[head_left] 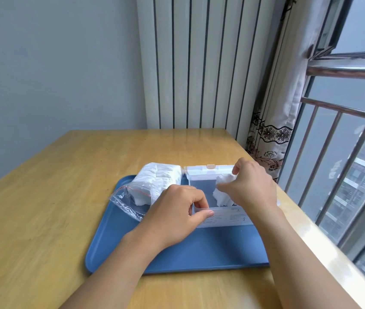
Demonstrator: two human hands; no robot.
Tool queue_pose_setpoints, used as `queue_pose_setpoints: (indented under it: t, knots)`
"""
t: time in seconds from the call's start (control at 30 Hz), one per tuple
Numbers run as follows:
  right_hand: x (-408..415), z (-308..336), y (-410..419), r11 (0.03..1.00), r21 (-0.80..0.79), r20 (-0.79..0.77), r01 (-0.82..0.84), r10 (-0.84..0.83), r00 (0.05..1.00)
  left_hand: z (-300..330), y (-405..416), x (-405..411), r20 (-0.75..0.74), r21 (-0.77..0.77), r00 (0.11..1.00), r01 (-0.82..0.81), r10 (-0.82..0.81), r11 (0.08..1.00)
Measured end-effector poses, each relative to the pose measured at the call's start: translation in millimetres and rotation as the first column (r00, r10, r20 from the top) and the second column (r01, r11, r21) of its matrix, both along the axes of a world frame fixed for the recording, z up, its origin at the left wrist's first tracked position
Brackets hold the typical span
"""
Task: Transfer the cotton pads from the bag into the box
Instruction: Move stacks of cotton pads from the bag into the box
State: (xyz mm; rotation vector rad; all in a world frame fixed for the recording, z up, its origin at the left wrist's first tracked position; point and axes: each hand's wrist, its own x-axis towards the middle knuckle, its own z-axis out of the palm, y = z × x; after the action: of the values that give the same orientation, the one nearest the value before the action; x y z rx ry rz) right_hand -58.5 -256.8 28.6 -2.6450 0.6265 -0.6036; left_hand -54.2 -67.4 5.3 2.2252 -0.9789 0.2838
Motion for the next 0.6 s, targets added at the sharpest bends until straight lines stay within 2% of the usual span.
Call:
queue_pose_setpoints:
  t: [0.23,0.6]
  knots:
    - [-0.8,-0.8,1.4,0.987,0.110,0.009,-0.121,0.121,0.993,-1.5,0.0,0.7,-0.005,-0.010,1.000,0.001,-0.001,1.000]
    - [-2.6,4.9,-2.8,0.985,0.148,0.176,-0.091,0.065,0.982,-2.1,-0.3,1.7,-0.007,-0.018,1.000,0.009,-0.009,1.000]
